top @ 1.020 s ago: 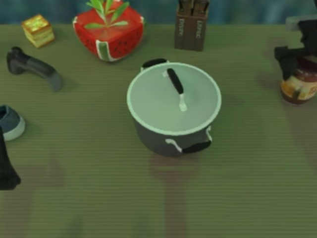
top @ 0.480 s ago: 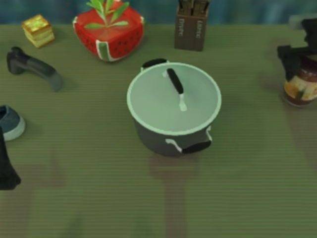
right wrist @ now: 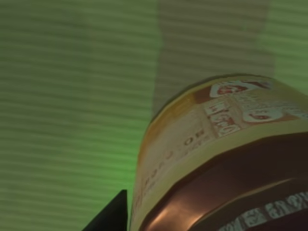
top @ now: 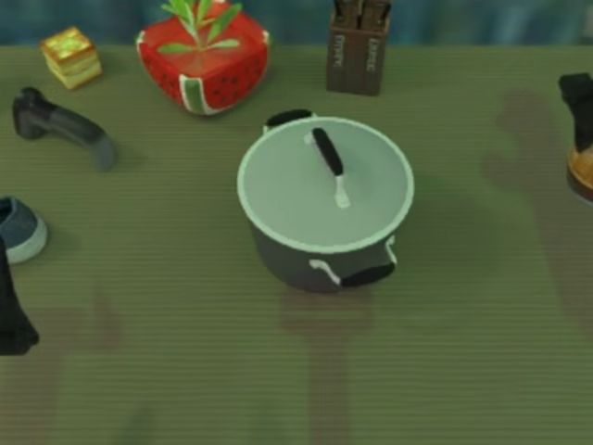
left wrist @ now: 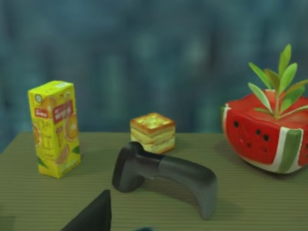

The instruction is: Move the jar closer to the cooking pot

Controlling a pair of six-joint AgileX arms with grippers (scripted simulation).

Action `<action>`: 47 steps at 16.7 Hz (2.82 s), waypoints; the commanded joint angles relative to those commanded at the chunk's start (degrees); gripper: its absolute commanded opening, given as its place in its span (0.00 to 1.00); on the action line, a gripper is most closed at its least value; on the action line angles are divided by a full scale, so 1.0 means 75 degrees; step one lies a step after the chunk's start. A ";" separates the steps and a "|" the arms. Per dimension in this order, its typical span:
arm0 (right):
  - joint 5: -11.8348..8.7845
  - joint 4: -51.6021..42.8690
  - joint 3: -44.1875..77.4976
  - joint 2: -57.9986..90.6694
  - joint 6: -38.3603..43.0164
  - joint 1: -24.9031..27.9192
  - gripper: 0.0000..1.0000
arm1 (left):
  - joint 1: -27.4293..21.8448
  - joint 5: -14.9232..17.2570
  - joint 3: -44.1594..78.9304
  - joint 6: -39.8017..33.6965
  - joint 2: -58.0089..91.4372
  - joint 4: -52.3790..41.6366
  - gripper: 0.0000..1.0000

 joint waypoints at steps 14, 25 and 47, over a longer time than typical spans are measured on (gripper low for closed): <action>0.0206 0.0673 -0.0262 0.0512 0.2249 0.1398 0.00 | 0.0000 0.0000 0.0000 0.0000 0.0000 0.0000 1.00; 0.0276 0.1264 -0.0542 0.0757 0.2999 0.1927 0.00 | 0.0000 0.0000 0.0000 0.0000 0.0000 0.0000 1.00; 0.0300 0.2292 -0.1270 0.1097 0.3008 0.1942 0.98 | 0.0000 0.0000 0.0000 0.0000 0.0000 0.0000 1.00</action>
